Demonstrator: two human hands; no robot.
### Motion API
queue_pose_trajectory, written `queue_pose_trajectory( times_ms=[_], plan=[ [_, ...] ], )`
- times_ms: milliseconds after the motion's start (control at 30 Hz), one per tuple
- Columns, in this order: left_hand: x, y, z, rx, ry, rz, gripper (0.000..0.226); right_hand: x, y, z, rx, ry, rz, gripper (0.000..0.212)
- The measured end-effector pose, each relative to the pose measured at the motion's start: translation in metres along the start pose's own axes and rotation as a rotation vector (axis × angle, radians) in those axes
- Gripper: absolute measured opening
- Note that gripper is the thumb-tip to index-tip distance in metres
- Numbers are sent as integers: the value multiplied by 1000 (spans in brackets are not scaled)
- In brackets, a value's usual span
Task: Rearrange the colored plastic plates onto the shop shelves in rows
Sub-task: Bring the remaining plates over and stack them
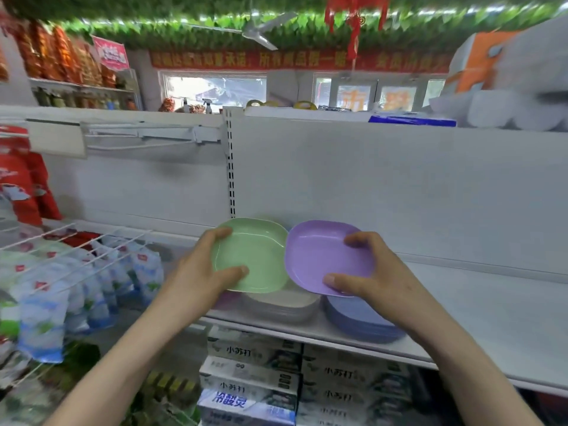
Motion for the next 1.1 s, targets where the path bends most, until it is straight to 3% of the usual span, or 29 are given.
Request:
queue_pose_trajectory(
  times_ms=[367, 733, 1100],
  plan=[
    [20, -38, -25, 6, -26, 69, 68, 43, 42, -15, 59, -43, 7, 65],
    [0, -15, -62, 65, -19, 133, 68, 67, 39, -74, 217, -84, -17, 69],
    [-12, -8, -71, -18, -18, 131, 76, 85, 12, -121, 58, -195, 252, 81]
  ],
)
Point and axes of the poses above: each hand's wrist, its own z-axis away from the middle knuckle, its own y-axis out of the back of the hand, x = y × z, the point moved 1 cm from there along -z, towards the middle knuckle, and after that the axes turned 5 degrees about x, right-handed, at the moved point
